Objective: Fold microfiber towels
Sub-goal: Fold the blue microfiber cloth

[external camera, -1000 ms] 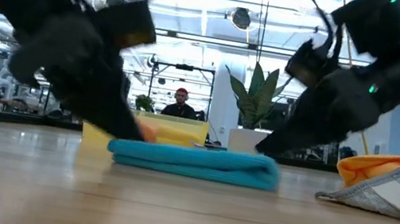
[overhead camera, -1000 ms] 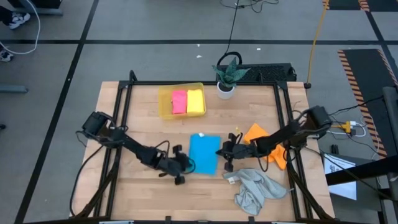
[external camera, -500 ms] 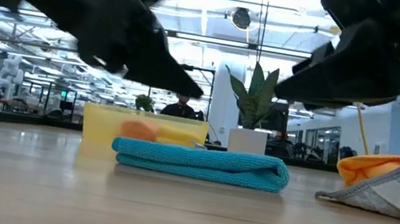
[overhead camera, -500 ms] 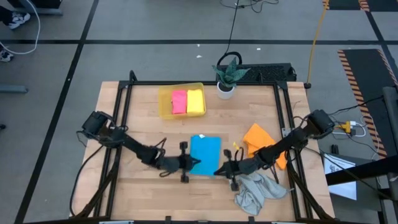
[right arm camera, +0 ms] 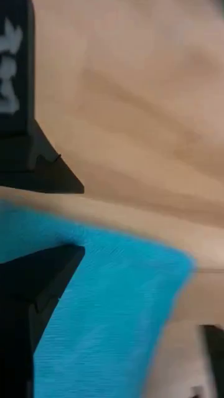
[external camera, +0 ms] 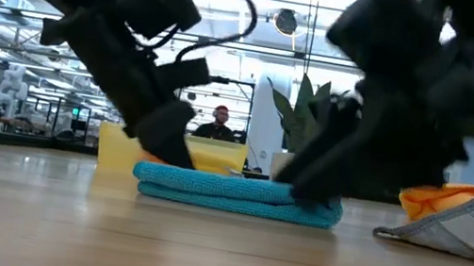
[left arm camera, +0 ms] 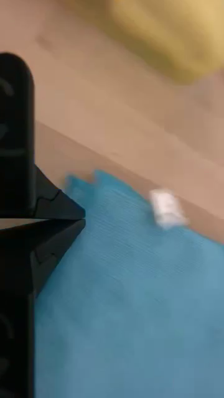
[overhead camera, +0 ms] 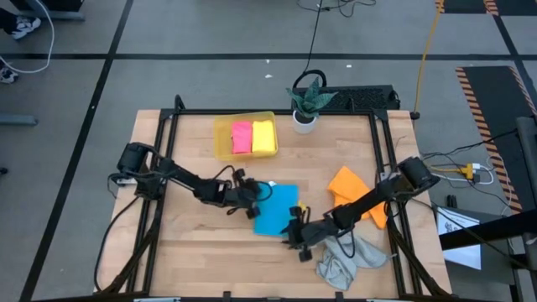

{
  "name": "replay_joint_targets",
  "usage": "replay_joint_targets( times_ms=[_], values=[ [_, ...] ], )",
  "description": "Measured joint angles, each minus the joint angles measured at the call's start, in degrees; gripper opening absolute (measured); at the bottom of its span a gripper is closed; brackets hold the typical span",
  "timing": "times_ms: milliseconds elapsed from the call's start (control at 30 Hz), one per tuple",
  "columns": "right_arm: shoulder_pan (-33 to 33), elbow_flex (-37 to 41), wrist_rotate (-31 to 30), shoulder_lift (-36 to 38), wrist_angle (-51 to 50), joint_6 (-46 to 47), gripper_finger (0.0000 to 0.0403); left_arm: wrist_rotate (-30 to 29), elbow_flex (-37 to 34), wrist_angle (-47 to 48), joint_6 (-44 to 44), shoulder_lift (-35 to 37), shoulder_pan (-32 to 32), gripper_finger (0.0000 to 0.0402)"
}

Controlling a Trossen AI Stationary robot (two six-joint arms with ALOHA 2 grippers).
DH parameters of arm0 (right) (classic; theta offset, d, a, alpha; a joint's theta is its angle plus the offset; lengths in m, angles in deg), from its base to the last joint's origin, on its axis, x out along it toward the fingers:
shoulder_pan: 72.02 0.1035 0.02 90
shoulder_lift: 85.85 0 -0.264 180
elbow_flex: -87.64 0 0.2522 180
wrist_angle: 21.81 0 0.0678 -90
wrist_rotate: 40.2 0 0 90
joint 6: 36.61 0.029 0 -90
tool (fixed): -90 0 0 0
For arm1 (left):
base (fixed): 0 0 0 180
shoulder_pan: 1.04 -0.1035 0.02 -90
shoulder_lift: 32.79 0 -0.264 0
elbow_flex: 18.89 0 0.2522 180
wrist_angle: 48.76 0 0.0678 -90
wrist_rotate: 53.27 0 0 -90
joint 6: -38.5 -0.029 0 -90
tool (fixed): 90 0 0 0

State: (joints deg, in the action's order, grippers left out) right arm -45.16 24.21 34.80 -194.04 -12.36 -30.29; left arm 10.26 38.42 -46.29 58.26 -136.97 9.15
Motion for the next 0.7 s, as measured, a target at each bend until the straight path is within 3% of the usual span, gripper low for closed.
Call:
replay_joint_targets(
  times_ms=[233,433,533,700],
  values=[
    [-0.1,0.0,-4.1,4.5,-14.7,1.4,0.0129,1.1,0.0,4.1,6.3,1.1,5.3,0.0008],
    [1.7,-0.1,-1.2,7.6,-10.0,-4.4,0.0134,0.1,0.2,-11.2,0.0,2.3,7.6,0.0004],
    [2.2,-0.2,-1.1,6.0,-7.7,-9.9,0.0139,-0.1,0.0,-11.9,-1.8,2.1,6.4,0.0006],
    [2.9,0.0,0.2,4.7,-12.4,-15.0,0.0136,-2.0,0.0,-9.1,-3.4,2.0,3.5,0.0008]
  ],
)
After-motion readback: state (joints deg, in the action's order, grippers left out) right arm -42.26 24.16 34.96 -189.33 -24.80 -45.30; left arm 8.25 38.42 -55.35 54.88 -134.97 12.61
